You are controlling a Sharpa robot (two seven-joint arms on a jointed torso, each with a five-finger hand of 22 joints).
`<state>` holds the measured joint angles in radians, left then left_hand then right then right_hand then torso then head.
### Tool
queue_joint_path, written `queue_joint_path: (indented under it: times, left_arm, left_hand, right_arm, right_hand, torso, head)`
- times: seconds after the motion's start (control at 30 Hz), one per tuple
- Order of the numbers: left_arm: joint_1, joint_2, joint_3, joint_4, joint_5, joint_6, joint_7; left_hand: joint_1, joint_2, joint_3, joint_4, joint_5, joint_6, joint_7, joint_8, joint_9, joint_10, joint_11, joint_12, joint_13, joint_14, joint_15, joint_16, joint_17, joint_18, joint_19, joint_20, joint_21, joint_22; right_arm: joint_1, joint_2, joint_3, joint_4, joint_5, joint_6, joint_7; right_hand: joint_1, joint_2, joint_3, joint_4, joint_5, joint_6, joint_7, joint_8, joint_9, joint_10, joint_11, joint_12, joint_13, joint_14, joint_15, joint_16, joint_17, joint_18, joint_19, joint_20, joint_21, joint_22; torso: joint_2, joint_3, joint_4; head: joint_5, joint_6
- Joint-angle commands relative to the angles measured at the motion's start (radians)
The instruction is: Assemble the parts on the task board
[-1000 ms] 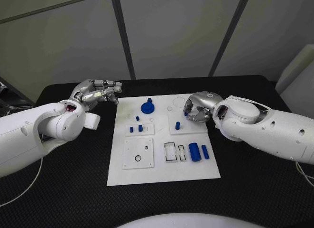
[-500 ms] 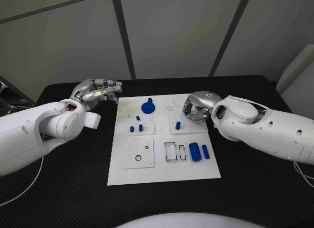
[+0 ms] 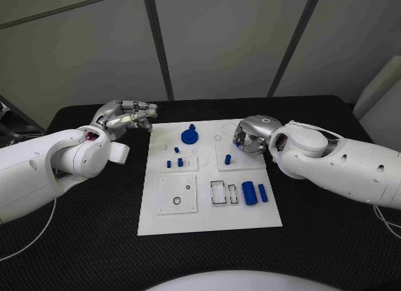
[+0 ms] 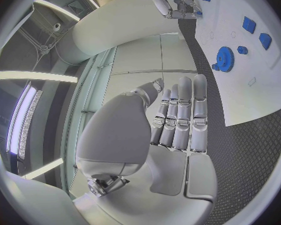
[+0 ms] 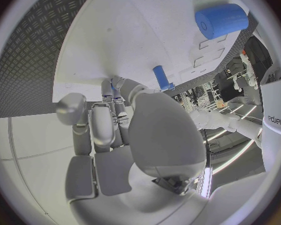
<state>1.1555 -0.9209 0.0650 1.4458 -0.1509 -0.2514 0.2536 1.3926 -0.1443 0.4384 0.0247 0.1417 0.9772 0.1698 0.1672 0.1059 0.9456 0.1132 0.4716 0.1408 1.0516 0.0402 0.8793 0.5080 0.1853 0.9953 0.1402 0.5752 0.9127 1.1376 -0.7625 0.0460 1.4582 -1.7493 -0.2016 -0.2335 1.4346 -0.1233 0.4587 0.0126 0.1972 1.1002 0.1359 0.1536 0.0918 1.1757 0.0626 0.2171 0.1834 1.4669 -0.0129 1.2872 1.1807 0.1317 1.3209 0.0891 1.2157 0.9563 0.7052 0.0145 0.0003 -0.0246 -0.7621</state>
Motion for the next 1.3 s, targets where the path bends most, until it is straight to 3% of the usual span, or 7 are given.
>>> queue_joint_path:
  times: [0.03, 0.27, 0.47, 1.07, 1.3]
  left_arm:
    - [0.001, 0.001, 0.001, 0.002, -0.017, 0.013, -0.003]
    - [0.001, 0.001, 0.001, 0.0, -0.024, 0.011, -0.005]
    - [0.001, 0.001, 0.001, 0.0, -0.025, 0.01, -0.005]
    - [0.001, 0.0, 0.001, 0.001, -0.025, 0.007, -0.009]
    - [0.001, 0.002, 0.001, 0.0, -0.025, 0.009, -0.011]
  left_hand:
    - [0.0, 0.011, -0.008, -0.001, -0.002, 0.011, 0.003, 0.002, 0.0, -0.008, 0.0, 0.007, -0.002, 0.005, 0.0, 0.0, -0.002, -0.002, 0.012, 0.0, -0.004, -0.001]
    - [0.0, 0.01, -0.01, -0.002, -0.002, 0.012, 0.003, 0.003, 0.001, -0.011, 0.001, 0.006, -0.003, 0.004, 0.001, -0.001, -0.003, -0.002, 0.014, 0.0, -0.005, -0.001]
    - [0.0, 0.009, -0.013, -0.003, -0.002, 0.009, 0.005, 0.002, 0.0, -0.015, 0.002, 0.005, -0.004, 0.0, 0.002, -0.004, -0.006, -0.003, 0.013, 0.001, -0.007, -0.002]
    - [0.0, 0.013, -0.015, -0.003, -0.001, 0.01, 0.005, 0.002, 0.0, -0.018, 0.003, 0.005, -0.005, -0.004, 0.003, -0.008, -0.009, -0.003, 0.011, 0.002, -0.01, -0.003]
    - [0.0, 0.014, -0.015, -0.002, -0.001, 0.011, 0.005, 0.003, 0.0, -0.018, 0.004, 0.005, -0.005, -0.005, 0.004, -0.008, -0.01, -0.004, 0.011, 0.002, -0.01, -0.004]
  right_arm:
    - [0.0, 0.003, -0.001, -0.005, -0.02, 0.03, -0.017]
    - [0.0, 0.012, -0.001, -0.011, -0.029, 0.042, -0.025]
    - [0.0, 0.008, -0.001, 0.001, -0.042, 0.009, -0.034]
    - [0.003, -0.057, 0.003, 0.112, -0.055, -0.076, -0.052]
    - [0.005, -0.08, 0.03, 0.18, -0.049, -0.105, -0.053]
  right_hand:
    - [-0.002, 0.008, 0.007, -0.004, -0.008, 0.005, 0.001, 0.004, -0.002, 0.007, 0.0, -0.005, -0.002, 0.036, -0.007, -0.004, -0.002, -0.018, 0.007, -0.002, 0.005, 0.001]
    - [-0.006, 0.009, 0.01, -0.005, -0.009, 0.005, 0.002, 0.001, -0.003, 0.003, 0.002, -0.013, -0.006, 0.036, -0.006, -0.003, -0.002, -0.019, 0.006, -0.002, 0.007, 0.002]
    - [-0.012, 0.013, 0.012, -0.005, -0.009, 0.012, 0.0, 0.002, -0.001, 0.009, 0.0, -0.017, -0.007, 0.037, -0.007, -0.001, 0.0, -0.019, 0.007, -0.002, 0.009, 0.006]
    - [-0.019, 0.011, 0.013, -0.008, -0.007, 0.022, -0.004, 0.003, 0.001, 0.02, -0.003, -0.022, -0.009, 0.038, -0.009, 0.004, 0.003, -0.02, 0.009, -0.004, 0.015, 0.014]
    - [-0.021, 0.011, 0.013, -0.009, -0.004, 0.024, -0.005, 0.003, 0.001, 0.022, -0.004, -0.024, -0.01, 0.038, -0.01, 0.005, 0.005, -0.021, 0.012, -0.005, 0.02, 0.022]
  torso:
    - [0.0, -0.0007, 0.0003]
    - [0.0, 0.0, 0.0009]
    - [-0.001, -0.0005, 0.0]
    - [-0.002, 0.0, 0.0003]
    - [-0.002, -0.0005, 0.0019]
  head:
    - [-0.001, -0.002]
    - [0.0, -0.004]
    - [0.0, -0.004]
    - [0.0, 0.005]
    - [0.005, 0.012]
